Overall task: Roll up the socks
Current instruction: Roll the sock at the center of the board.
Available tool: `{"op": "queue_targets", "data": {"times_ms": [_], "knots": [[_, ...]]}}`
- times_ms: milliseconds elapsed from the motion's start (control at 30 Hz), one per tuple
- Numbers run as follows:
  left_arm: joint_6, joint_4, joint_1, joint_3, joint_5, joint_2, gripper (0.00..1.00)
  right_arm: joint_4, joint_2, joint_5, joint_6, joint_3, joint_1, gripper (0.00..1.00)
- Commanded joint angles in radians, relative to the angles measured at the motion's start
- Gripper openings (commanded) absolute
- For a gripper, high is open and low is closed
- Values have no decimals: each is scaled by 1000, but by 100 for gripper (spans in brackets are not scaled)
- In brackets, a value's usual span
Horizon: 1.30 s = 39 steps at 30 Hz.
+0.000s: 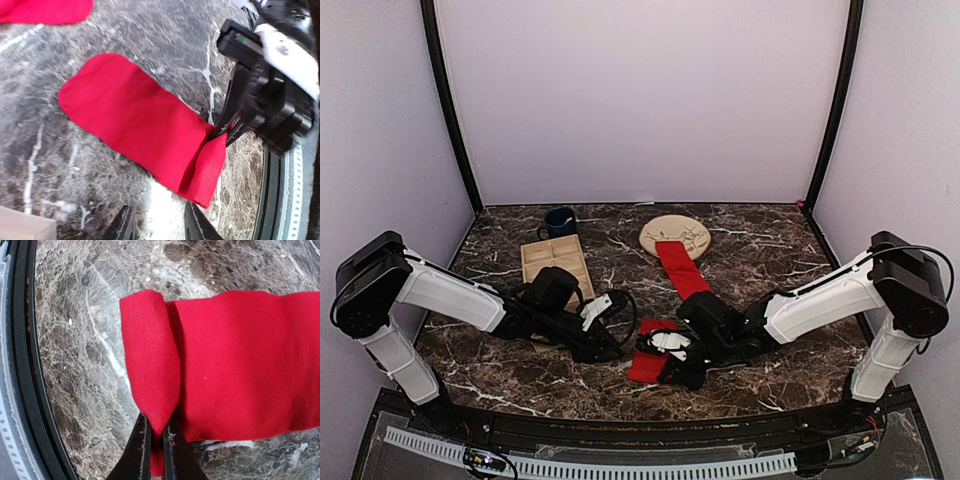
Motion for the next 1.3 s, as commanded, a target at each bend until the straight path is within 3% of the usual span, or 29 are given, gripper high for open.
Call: {"op": "queue_targets", "data": {"times_ms": [0,367,633,1267], "knots": [[-16,141,5,-68,-69,-68,37,-26,29,-112,32,41,-42,0],[72,190,-72,-119,-170,-138,37,-105,91,-264,44,109,-105,0],[159,110,-184,-72,-243,-83,37,-162,132,-339,50,152,-131,0],[276,12,-282,21,-286,0,40,-180,181,-463,80,161,-174,0]]}}
